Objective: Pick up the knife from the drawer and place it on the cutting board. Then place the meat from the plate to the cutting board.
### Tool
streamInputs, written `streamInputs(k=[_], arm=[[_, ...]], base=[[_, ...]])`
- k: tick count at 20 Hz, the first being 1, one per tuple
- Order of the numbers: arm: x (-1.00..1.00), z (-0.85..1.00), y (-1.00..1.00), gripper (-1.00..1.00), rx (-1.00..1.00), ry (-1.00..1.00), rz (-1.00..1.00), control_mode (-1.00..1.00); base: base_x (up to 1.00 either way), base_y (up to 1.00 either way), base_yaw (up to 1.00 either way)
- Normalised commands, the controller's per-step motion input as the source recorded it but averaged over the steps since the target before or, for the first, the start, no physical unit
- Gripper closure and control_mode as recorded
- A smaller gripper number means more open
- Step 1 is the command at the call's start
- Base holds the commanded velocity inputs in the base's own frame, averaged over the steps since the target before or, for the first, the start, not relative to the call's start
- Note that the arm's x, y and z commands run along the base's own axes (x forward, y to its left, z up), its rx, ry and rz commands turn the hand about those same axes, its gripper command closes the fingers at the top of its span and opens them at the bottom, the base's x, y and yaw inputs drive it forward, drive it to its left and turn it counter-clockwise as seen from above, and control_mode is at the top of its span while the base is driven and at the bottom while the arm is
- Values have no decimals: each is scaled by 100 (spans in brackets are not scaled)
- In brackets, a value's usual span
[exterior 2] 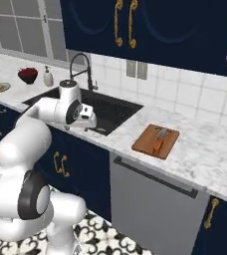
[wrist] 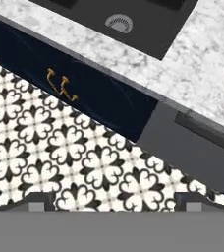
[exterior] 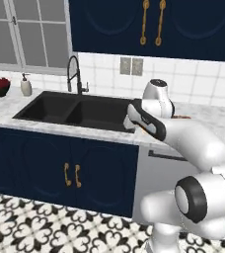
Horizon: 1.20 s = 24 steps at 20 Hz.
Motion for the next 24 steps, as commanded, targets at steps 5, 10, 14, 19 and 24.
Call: streamInputs(k=[5,10,14,19,24], arm=[[0,0,0,-100,0,0,0,100],[0,0,0,-100,0,0,0,100],[0,0,0,-100,0,0,0,100],[0,0,0,-100,0,0,0,100],[0,0,0,-100,0,0,0,100]], base=[[33,100,58],[94,72,36],[100,62,27],[100,40,19],[100,29,14]])
